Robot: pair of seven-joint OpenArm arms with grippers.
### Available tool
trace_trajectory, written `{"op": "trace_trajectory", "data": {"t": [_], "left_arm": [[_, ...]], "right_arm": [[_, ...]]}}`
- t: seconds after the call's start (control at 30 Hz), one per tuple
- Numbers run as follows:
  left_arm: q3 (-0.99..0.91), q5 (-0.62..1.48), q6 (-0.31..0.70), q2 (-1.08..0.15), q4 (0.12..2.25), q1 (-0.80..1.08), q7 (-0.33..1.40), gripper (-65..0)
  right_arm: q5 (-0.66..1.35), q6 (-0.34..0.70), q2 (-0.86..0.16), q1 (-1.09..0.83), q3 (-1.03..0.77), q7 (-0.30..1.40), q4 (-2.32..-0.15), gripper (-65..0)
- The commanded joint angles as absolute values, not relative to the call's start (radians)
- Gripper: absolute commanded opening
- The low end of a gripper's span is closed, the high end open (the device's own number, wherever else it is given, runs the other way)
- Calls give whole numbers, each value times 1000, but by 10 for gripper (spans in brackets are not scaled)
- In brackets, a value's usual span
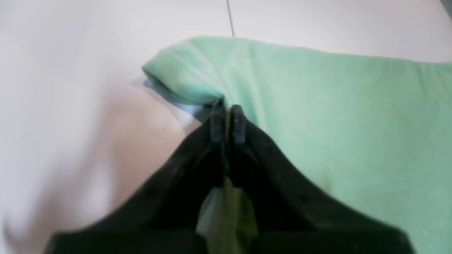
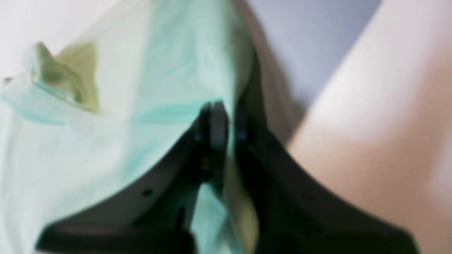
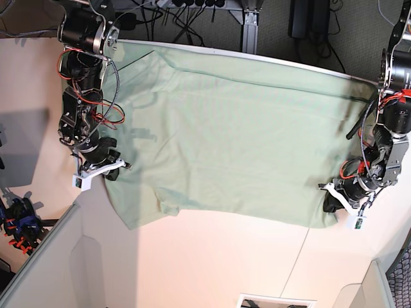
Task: Fold the T-shirt properly
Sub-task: 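Fold the grasped edge over toward the other folded edge with both grippers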
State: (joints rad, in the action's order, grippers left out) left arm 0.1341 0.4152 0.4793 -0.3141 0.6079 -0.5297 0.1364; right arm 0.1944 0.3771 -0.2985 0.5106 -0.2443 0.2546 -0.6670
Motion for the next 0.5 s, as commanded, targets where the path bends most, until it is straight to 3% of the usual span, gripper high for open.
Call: {"op": "trace_trajectory", "data": {"t": [0.0,0.17,0.47], "left_arm": [[133,431,518,-332,620,-562,104,-650],[133,474,698,-361,621,-559,108,-650],[130,590,698,-465,776,-481,153,-650]], "right_arm": [[179,374,-308,519,-242,301,-693,-650],[180,374,-337,472,-243,329,-824,-650],[256,375,-471,280,-243,334,-1098,-650]]}}
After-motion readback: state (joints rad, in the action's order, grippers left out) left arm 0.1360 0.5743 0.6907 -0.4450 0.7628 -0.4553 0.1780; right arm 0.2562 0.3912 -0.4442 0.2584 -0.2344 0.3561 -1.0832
